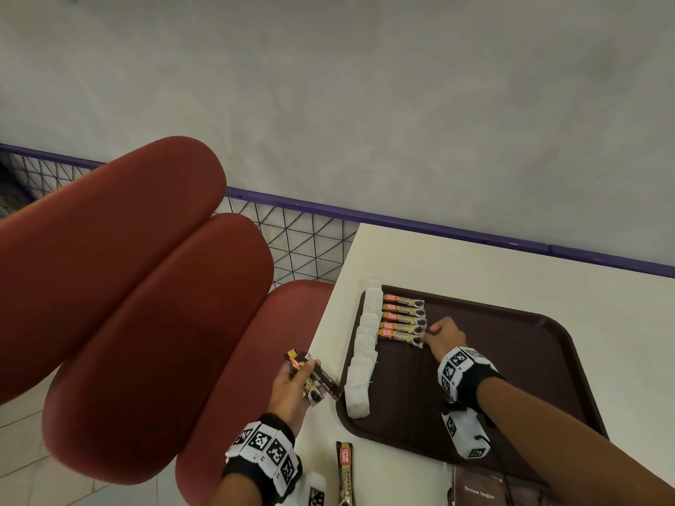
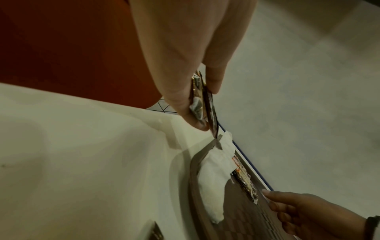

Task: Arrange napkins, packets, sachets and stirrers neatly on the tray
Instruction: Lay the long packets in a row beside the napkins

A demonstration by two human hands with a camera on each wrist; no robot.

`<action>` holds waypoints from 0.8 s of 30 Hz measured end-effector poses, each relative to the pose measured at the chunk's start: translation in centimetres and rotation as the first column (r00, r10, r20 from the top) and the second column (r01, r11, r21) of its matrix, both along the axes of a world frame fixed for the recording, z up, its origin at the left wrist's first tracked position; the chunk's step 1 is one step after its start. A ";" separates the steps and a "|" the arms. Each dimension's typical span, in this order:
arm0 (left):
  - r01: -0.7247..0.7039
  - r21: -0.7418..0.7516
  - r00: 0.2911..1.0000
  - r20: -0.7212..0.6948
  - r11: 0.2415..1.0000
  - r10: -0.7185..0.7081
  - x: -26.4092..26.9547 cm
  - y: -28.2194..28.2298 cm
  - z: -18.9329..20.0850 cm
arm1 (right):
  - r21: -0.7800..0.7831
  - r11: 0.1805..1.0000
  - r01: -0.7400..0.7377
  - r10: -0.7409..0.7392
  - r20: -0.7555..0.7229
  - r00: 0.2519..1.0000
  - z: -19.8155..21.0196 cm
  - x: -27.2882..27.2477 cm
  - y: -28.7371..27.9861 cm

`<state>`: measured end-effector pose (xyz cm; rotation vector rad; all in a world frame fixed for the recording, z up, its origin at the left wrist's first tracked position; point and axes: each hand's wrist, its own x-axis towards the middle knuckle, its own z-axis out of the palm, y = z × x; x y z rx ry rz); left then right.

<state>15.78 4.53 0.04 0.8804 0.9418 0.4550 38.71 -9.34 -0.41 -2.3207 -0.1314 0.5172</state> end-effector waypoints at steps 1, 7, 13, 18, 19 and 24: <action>-0.004 0.001 1.000 0.000 1.000 0.004 0.1 -0.1 0.0 | 0.007 1.000 -0.030 0.030 0.021 0.999 0.2 -0.4 -0.1; 0.025 -0.003 0.999 0.031 1.000 -0.025 0.9 -0.8 0.3 | 0.060 0.921 -0.385 0.378 0.111 0.919 1.0 -4.7 -0.4; 0.062 0.010 0.996 0.066 0.998 -0.063 1.8 -1.5 0.7 | 0.105 0.725 -0.680 0.688 -0.073 0.722 1.5 -8.4 0.9; 0.081 0.007 0.991 0.109 0.997 -0.082 1.9 -2.1 1.0 | 0.264 0.713 -0.649 0.699 -0.209 0.684 2.7 -9.8 1.1; 0.077 0.005 0.991 0.110 0.997 -0.077 2.0 -2.0 1.0 | 0.291 0.723 -0.627 0.688 -0.225 0.690 2.9 -9.8 1.1; 0.070 -0.013 0.990 0.127 0.997 -0.068 2.3 -2.0 0.8 | 0.451 0.751 -0.483 0.640 -0.317 0.699 3.0 -9.7 0.6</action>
